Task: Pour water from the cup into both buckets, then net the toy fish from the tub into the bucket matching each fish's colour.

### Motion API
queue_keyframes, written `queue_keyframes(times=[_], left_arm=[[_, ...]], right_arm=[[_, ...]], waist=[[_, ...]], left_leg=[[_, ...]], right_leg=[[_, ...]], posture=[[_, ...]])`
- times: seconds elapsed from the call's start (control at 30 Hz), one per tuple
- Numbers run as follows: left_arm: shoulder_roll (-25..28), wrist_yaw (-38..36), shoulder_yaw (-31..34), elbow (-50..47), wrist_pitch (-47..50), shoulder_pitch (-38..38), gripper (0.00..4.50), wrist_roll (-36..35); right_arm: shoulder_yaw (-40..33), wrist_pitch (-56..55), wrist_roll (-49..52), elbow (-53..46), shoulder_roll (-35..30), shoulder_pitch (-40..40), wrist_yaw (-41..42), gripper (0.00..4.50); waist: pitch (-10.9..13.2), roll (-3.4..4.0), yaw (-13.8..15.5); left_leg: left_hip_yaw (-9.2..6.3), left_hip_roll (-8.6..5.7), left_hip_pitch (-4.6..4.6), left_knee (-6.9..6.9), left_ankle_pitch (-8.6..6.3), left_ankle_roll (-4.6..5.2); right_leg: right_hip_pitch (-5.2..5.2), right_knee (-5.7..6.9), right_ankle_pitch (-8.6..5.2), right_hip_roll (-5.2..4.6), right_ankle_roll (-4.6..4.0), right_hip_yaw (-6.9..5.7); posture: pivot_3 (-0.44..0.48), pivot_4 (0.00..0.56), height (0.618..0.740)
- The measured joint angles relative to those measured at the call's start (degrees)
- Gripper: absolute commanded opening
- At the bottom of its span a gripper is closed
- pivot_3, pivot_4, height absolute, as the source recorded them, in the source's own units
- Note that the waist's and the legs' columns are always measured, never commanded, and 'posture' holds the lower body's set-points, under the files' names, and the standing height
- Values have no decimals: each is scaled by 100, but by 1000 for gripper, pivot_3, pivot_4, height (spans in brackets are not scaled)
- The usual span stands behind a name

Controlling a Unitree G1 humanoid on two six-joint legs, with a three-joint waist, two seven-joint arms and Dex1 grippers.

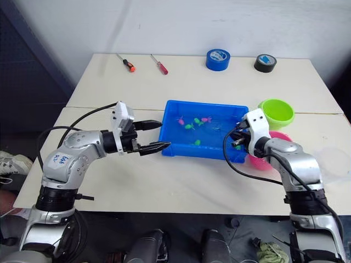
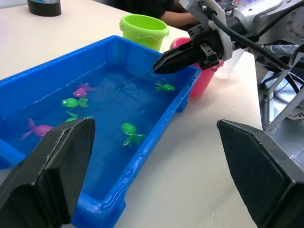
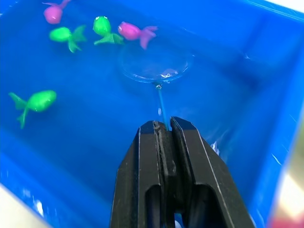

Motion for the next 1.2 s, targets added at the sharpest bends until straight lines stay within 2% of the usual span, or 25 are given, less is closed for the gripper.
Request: queue_keyframes(times=[0.4,0.6,0.7,0.83,1.0,1.2], left_arm=[[7,59,8,71,-81,-26,4476,-24],[-161,3,-28,435,-226,-346,4476,-30],[-332,-204,-125,836,-377,-638,4476,-36],[-519,-513,-242,1130,-425,-859,4476,-106],[-803,-1092,-554,1581,-665,-1308,4476,-116],[-1068,-1586,-805,2338,-1083,-1748,4476,-18]], right_arm=[[-61,-37,-49,-195,307,-59,-17,0],[-691,368,197,-1359,36,431,-38,0],[-1280,775,449,-2280,-103,975,-137,0],[-1980,1136,738,-2985,-145,1431,-244,0],[-3713,1690,1201,-4273,-163,2581,-313,0],[-5311,1744,1371,-5211,-6,4138,-186,0]], waist=[[0,0,-7],[0,0,25],[0,0,22],[0,0,18],[0,0,89],[0,1,154]], left_leg=[[0,0,-1,-1,0,-1],[-2,-2,-6,-2,-1,-1],[-2,1,-5,-3,-1,-2],[1,0,-4,-5,-1,-2],[0,-2,-6,-9,-1,-1],[10,-2,-5,-11,-2,5]], right_leg=[[-2,0,0,1,0,0],[-2,-6,1,-1,1,-1],[-1,-5,1,1,2,-4],[-1,-6,1,1,2,-2],[-2,-12,2,2,4,-3],[4,-31,2,4,4,4]], posture=[[0,150,740],[0,150,740],[0,150,740],[0,150,740],[0,150,740],[0,150,740]])
